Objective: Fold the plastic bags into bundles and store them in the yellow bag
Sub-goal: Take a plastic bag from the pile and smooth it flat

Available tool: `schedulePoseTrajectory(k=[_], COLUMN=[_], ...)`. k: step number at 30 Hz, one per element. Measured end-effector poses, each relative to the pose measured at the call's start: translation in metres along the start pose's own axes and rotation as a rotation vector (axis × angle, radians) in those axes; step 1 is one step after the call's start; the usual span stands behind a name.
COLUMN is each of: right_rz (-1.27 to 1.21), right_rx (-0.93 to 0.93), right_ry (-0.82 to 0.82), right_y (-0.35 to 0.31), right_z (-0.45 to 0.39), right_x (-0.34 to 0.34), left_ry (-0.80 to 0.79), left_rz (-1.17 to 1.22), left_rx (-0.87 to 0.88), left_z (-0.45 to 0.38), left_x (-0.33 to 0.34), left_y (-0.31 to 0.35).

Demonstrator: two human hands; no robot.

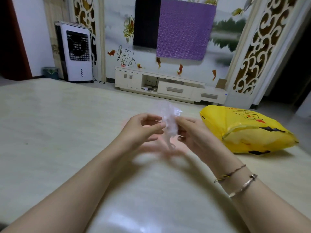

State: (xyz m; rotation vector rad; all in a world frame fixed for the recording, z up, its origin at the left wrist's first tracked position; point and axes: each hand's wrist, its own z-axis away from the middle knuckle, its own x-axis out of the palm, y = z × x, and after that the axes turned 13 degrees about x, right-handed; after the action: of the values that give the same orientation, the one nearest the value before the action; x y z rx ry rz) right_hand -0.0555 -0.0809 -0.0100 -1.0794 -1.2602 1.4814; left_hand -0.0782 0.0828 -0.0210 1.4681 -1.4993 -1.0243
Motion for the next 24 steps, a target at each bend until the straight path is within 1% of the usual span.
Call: schedulePoseTrajectory(k=[2,4,6,9,12,15,17,20,22,24], right_rz=[-0.063,-0.135,-0.165,-0.098,-0.031,-0.106,-0.203,-0.372,-0.4,-0.413], right_rx=[0.003,-0.017,-0.07,-0.051,-0.013,-0.024,-0.031,-0.017,0.0,0.0], right_ry=[-0.069,-0.109,-0.091,-0.027,-0.083,-0.082,-0.022,0.132,0.255,0.355], right_y=[0.004,0.005,0.007,0.015,0.021,0.02,0.018,0.015,0.015,0.016], right_z=[0.002,0.002,0.0,-0.002,0.0,0.004,0.002,-0.004,-0.008,-0.012], right_x=[0.004,0.006,0.005,0.004,0.007,0.01,0.01,0.0,-0.01,-0.021], left_ry=[-0.006,0.029,0.055,0.035,0.007,0.03,0.06,0.126,0.193,0.223], left_rz=[0.032,0.08,0.132,0.18,0.221,0.232,0.203,0.135,0.099,0.006], left_rx=[0.009,0.009,0.004,-0.006,-0.013,0.0,0.0,-0.016,-0.037,-0.046], left_z=[0.0,-0.002,-0.003,-0.003,-0.001,0.001,0.0,-0.004,-0.008,-0.009], left_x=[0.003,0.004,0.003,0.003,0.004,0.004,0.002,-0.003,-0.007,-0.01], left_y=[0.002,0.002,0.002,0.002,0.003,0.004,0.002,-0.001,-0.002,-0.004])
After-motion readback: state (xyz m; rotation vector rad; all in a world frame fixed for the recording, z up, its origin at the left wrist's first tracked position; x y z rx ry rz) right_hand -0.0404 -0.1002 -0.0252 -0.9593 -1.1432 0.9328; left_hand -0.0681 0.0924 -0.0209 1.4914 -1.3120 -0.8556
